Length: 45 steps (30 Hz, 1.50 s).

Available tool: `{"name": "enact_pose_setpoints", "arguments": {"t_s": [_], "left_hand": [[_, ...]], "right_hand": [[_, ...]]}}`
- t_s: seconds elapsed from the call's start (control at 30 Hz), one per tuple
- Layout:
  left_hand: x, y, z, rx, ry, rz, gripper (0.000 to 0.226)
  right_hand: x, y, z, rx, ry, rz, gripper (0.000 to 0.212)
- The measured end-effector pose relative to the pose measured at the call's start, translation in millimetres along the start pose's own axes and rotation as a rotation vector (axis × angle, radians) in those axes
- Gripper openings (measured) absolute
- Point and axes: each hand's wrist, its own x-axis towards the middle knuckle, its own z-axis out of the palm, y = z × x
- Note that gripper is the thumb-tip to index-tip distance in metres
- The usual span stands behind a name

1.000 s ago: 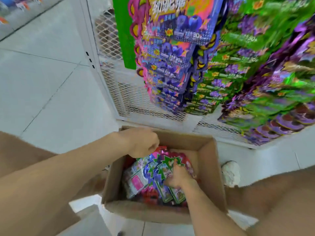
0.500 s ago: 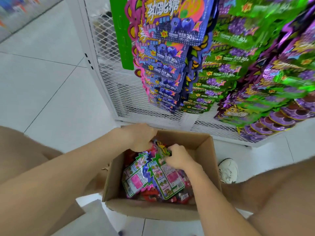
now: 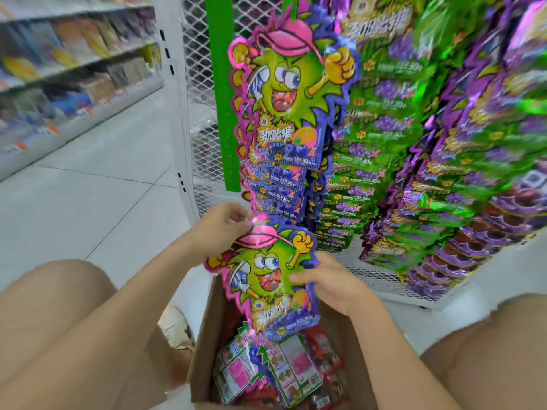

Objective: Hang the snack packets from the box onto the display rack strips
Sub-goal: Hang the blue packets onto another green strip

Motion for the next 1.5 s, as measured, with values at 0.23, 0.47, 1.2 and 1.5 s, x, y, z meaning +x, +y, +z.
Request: {"name": "enact_pose_setpoints", "arguments": {"t_s": [0.23,0.47,1.2,1.5], "left_hand": [[1,44,-25,-0.024,-0.071,0.176,0.009],[15,133,-72,0.034,0.109,0.476,0.011],[77,287,-141,-0.555,0.296,0.201,0.031],[81,283,-143,-0.564,0.216,0.221,0.040]], "right_hand": [[-39,-81,1,-0.430,-0.105,-0.285,0.035],[-47,-186,20,-0.860,0.459,-0.852,0.025],[-67,-385,37,-0.935,1.023,-1.123,0.028],[-55,-375,38,-0.967,1.116,-1.121,0.026]]}}
